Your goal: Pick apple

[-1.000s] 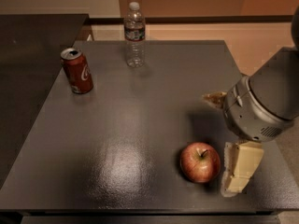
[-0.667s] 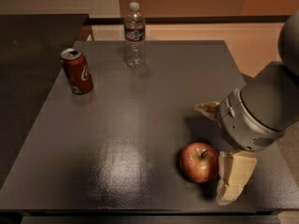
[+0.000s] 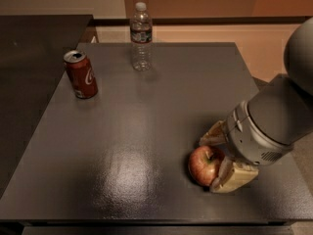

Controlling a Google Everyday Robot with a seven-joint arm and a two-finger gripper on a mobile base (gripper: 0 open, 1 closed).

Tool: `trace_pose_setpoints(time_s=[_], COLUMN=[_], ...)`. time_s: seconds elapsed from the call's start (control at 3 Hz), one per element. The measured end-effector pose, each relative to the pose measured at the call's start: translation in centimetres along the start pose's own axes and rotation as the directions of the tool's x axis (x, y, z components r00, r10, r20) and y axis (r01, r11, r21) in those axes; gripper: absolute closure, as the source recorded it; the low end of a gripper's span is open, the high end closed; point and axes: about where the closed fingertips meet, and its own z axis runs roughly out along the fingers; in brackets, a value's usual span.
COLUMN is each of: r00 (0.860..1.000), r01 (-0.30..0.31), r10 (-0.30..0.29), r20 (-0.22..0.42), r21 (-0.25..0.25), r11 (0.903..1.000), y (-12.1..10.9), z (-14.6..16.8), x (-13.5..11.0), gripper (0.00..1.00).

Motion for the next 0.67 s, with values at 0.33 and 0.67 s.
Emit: trace_pose_setpoints(time_s=[0.33,0.67], r00=[1.0,1.0], r01=[-0.004,-0.014], r10=[0.004,0.014], r20=[0.001,-0.001], r21=[0.004,0.031], r11=[1.0,0.9994], y=[0.2,-0.4], z=[-0.5,-2.3], x=[-0.4,-1.6], gripper=[0.64,0.88])
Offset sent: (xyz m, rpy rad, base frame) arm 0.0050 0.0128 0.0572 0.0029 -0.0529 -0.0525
